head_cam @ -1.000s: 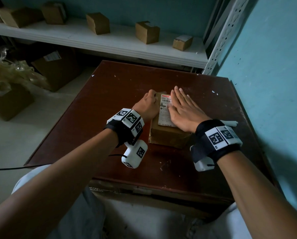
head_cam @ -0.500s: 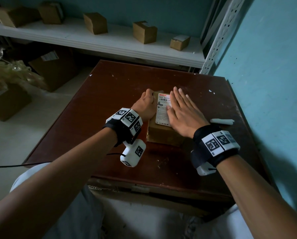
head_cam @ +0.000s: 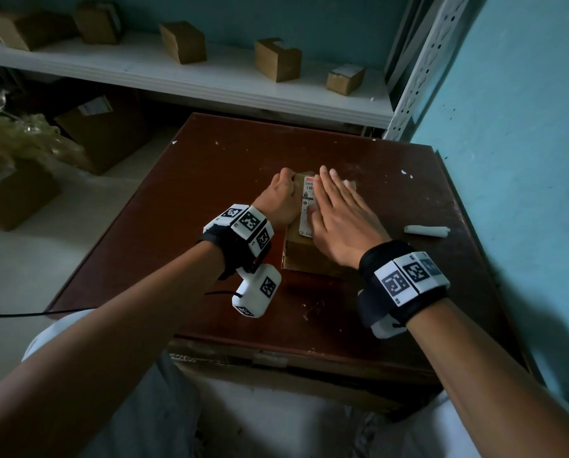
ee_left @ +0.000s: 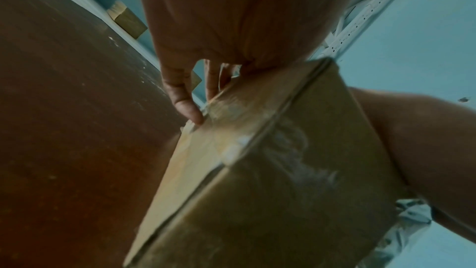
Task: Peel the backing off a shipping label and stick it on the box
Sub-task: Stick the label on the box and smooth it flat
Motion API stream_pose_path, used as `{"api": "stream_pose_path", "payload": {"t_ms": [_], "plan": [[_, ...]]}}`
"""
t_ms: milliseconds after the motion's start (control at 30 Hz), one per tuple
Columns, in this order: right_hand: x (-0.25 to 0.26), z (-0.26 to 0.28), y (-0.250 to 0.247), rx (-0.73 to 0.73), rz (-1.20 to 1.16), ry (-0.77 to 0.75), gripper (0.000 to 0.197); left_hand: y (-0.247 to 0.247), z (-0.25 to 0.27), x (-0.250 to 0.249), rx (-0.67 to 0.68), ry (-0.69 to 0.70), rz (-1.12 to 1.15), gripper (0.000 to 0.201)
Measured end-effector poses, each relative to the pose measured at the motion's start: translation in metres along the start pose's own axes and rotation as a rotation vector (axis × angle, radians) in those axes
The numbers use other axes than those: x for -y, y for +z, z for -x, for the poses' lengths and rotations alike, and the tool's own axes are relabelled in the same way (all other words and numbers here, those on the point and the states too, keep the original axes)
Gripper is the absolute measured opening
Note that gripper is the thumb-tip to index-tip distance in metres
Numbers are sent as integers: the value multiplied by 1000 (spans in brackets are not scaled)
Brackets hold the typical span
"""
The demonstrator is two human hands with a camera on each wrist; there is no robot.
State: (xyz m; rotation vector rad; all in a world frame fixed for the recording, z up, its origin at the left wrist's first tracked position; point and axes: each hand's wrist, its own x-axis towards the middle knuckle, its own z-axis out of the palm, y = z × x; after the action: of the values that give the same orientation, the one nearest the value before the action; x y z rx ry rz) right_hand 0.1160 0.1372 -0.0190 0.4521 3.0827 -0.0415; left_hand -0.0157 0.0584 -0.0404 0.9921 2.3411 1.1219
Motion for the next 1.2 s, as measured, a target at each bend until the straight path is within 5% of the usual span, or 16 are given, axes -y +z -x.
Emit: {"api": "stream_pose_path", "payload": {"t_ms": [867,1200], "plan": [[16,-13,-6,102,-70,-8,72,-11,8,-4,90,-69,150,33],[14,-19,-10,117,-134,-1,61,-14,9,-7,105,-55,132,37]]}}
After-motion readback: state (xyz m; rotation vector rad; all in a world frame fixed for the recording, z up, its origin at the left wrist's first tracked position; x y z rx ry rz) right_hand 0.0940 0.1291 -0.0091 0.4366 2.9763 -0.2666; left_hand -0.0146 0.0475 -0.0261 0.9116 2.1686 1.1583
